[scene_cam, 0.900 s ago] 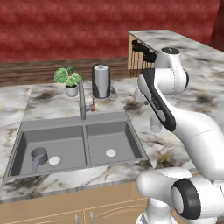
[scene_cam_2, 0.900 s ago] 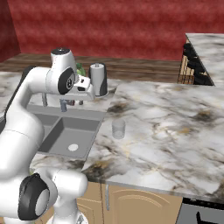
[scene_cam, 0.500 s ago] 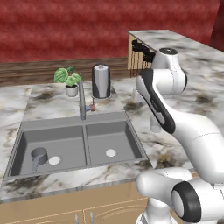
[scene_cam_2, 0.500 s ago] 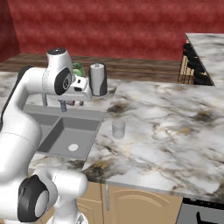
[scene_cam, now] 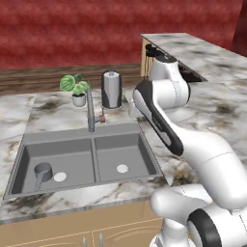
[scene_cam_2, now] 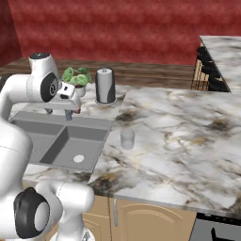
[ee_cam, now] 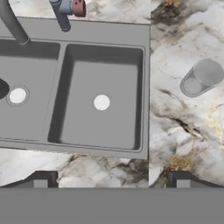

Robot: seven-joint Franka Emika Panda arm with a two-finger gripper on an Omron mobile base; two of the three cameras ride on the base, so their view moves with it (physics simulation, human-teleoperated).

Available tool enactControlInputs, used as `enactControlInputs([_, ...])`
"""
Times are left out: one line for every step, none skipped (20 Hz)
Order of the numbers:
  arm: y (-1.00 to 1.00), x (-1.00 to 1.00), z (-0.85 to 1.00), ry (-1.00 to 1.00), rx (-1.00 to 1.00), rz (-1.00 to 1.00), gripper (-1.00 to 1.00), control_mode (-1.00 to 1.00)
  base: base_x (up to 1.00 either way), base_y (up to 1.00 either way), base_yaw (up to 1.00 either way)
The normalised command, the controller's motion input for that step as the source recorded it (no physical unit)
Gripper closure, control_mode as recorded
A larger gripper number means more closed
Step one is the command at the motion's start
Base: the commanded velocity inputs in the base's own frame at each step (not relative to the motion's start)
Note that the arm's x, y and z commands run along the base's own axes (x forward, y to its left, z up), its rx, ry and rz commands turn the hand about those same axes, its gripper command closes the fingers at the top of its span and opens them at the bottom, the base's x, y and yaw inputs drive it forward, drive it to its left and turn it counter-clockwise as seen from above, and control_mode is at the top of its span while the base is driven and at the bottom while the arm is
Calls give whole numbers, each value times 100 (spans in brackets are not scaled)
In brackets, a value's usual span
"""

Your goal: Move any existing items from the left basin to the right basin for drying. Then move the glass cup from the counter to the left basin of the sink for washing.

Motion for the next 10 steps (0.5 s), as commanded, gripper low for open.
enactControlInputs([64,-7,0,7,0,0,-100,-100,0,0,0])
enactControlInputs([68,-8,0,9,0,0,-100,-100,0,0,0])
enactControlInputs([71,-6,-1,9,0,0,-100,-100,0,0,0])
enactControlInputs([68,0,-4,11,0,0,-100,-100,0,0,0])
enactControlInputs([64,0,-5,13,0,0,-100,-100,0,0,0])
enactControlInputs([66,0,-9,13,0,0,-100,-100,0,0,0])
enactControlInputs([68,0,-11,13,0,0,-100,-100,0,0,0])
enactControlInputs([69,0,-15,15,0,0,-100,-100,0,0,0])
enactControlInputs([68,0,-14,16,0,0,-100,-100,0,0,0])
enactControlInputs([66,0,-20,19,0,0,-100,-100,0,0,0])
